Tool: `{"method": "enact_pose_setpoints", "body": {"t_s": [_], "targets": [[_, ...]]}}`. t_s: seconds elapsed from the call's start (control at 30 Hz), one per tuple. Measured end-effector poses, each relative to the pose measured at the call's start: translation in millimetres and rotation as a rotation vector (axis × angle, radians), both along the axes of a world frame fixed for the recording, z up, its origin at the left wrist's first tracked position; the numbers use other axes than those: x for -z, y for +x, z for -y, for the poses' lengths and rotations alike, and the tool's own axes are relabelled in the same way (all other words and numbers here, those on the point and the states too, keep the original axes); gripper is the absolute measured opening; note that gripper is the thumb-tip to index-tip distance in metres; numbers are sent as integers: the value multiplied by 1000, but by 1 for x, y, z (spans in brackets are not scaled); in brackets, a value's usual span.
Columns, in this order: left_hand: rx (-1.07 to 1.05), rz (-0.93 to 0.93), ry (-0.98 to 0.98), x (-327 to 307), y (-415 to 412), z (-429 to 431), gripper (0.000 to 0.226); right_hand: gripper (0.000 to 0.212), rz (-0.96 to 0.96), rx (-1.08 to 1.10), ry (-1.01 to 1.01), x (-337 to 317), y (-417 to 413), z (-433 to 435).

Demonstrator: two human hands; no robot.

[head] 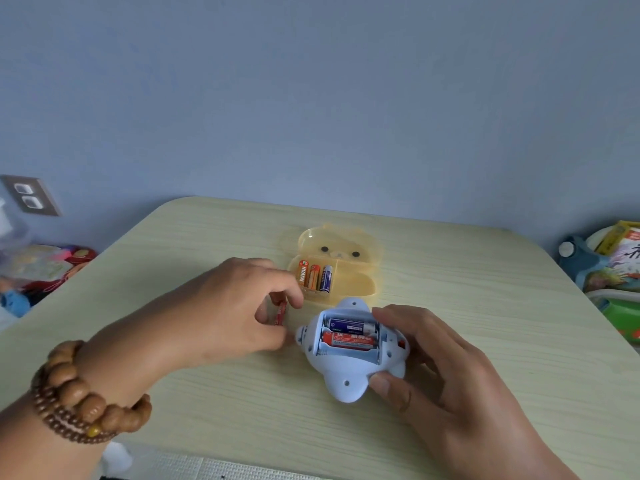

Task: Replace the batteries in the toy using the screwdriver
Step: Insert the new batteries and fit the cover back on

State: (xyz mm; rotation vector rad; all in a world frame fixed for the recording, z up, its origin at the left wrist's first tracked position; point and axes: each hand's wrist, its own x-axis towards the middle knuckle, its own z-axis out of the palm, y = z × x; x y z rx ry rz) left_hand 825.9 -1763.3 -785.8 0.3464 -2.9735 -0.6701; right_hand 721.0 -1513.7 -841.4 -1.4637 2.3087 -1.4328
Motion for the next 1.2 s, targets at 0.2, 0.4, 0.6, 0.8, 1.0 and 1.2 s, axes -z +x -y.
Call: {"method": "enact_pose_setpoints", "body": {"t_s": [0.2, 0.4, 0.6, 0.8, 1.0, 1.2], "targets": [[23, -201, 543, -12, 4, 2, 35, 48, 8, -14, -15, -1, 0, 1], [133, -335, 492, -14, 0, -24, 20, 48, 14, -9, -15, 0, -1, 0], [177, -371, 287, -9, -4, -42, 28, 49, 8, -14, -17, 0, -1, 1], [165, -390, 303, -5, -5, -45, 21, 49, -5, -2, -7, 1, -2, 0], [182, -358, 274, -5, -3, -48, 31, 49, -1, 2, -5, 1, -2, 1], [221, -316, 270, -8, -2, -49, 20, 48, 3, -13, 2, 0, -2, 1]]}}
